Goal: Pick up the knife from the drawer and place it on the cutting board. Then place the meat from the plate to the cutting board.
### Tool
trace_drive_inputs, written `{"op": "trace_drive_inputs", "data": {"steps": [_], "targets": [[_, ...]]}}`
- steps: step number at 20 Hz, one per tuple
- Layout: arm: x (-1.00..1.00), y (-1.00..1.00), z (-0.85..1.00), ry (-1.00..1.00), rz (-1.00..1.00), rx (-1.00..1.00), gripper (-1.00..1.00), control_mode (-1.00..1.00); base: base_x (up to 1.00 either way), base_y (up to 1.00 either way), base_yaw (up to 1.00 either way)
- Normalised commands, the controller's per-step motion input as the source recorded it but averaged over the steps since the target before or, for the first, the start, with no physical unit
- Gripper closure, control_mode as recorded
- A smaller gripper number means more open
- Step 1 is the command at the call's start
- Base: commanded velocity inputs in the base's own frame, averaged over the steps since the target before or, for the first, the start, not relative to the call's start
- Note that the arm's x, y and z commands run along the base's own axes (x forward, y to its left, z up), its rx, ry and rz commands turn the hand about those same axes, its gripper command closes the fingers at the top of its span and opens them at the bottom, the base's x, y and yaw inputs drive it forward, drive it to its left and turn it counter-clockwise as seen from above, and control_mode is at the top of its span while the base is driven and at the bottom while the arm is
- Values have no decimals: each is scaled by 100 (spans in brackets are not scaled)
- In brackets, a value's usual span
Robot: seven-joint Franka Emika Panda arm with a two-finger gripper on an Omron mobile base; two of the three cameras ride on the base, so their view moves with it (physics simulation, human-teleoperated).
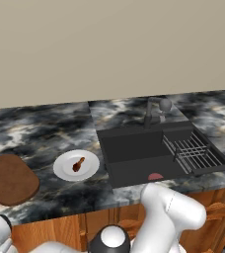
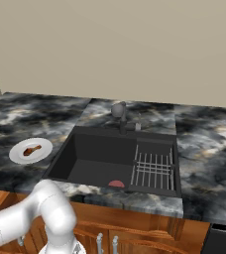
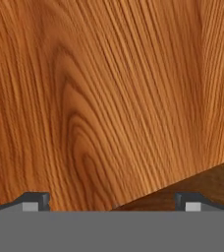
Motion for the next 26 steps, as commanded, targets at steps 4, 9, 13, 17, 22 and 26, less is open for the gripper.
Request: {"op": "trace_drive_inputs", "data": {"steps": [4, 9, 13, 17, 22, 26], "targets": [[1, 0, -5, -11, 0, 0, -100, -100, 0, 0, 0], [4, 0, -5, -12, 0, 0, -100, -100, 0, 0, 0], [8, 0, -3, -12, 0, 0, -100, -100, 0, 0, 0], [8, 0, -1, -10, 0, 0, -100, -100, 0, 0, 0], [14, 0, 0, -5, 0, 0, -100, -100, 0, 0, 0], [17, 0, -6, 0, 5, 2, -100, -100, 0, 0, 0]]}}
